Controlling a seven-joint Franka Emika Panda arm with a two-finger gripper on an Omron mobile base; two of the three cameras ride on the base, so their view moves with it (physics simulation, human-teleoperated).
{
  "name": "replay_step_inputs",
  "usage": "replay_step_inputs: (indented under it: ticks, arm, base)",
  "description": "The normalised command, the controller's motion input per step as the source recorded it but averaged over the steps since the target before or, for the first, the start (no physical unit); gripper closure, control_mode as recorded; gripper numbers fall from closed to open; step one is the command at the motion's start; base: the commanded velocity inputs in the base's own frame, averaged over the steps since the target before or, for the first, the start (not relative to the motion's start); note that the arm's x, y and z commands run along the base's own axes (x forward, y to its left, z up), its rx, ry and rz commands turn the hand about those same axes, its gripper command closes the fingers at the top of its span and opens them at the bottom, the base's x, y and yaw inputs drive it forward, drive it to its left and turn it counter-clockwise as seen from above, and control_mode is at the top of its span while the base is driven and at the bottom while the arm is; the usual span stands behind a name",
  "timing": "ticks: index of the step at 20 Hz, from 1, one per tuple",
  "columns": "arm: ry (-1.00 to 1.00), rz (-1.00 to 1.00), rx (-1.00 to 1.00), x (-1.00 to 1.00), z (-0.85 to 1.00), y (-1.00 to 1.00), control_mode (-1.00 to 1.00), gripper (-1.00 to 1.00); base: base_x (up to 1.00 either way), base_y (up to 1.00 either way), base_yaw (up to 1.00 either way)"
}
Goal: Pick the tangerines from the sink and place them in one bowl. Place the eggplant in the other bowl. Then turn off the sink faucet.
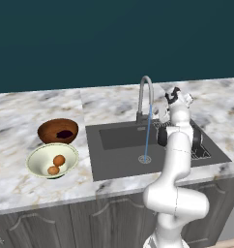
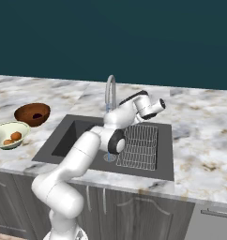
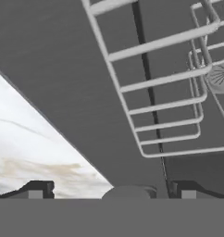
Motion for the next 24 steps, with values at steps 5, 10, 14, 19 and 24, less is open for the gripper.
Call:
replay_step_inputs:
  ticks: [5,10,14,19,24]
  arm:
    - [0.21,0.15,0.00,0.42,-0.12,0.42,-1.00,-1.00]
    - [0.09,0.45,-0.03,0.31,0.00,0.84,-1.00,-1.00]
    - [0.03,0.53,-0.15,0.07,0.03,1.00,-1.00,-1.00]
    - [-0.02,0.49,-0.22,-0.04,0.22,1.00,-1.00,-1.00]
    - [-0.05,0.29,-0.33,-0.01,0.36,1.00,-1.00,-1.00]
  base:
    - [0.00,0.00,0.00]
    - [0.00,0.00,0.00]
    - [0.00,0.00,0.00]
    - [0.00,0.00,0.00]
    - [0.00,0.00,0.00]
